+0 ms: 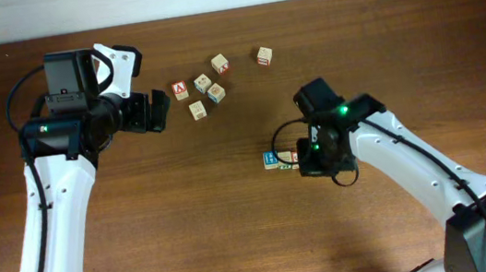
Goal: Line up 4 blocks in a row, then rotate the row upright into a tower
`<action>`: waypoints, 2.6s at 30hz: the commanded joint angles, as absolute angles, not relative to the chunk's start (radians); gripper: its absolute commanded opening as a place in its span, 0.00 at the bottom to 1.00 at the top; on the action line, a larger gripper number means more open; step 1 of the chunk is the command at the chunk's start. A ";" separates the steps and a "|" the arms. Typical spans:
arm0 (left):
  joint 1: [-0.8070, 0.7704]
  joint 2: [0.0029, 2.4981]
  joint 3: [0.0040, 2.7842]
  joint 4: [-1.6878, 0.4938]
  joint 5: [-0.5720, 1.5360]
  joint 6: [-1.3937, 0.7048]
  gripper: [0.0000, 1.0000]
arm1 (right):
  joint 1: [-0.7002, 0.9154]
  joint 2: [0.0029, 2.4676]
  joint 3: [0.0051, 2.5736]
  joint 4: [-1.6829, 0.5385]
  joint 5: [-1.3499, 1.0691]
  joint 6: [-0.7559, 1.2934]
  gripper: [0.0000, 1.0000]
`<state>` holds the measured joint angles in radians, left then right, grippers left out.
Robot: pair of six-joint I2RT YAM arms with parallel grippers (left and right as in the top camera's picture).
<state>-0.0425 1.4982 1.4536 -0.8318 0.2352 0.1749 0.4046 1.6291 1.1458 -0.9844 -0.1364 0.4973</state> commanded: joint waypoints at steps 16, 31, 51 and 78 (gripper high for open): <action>-0.041 1.504 1.469 -0.832 0.236 0.170 0.99 | 0.338 1.811 1.102 -0.863 -0.180 0.418 0.04; -0.041 1.504 1.469 -0.832 0.236 0.170 0.99 | 0.319 1.813 1.118 -0.813 -0.166 0.396 0.04; -0.041 1.504 1.469 -0.832 0.236 0.170 0.99 | 0.197 1.690 1.233 -0.807 -0.206 0.235 0.04; -0.041 1.504 1.469 -0.833 0.258 0.170 0.99 | 0.228 1.874 1.303 -0.809 -0.241 0.243 0.04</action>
<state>-0.0425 1.4982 1.4540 -0.8314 0.2352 0.1749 0.2497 1.8828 1.2434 -0.7872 -0.2276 0.2543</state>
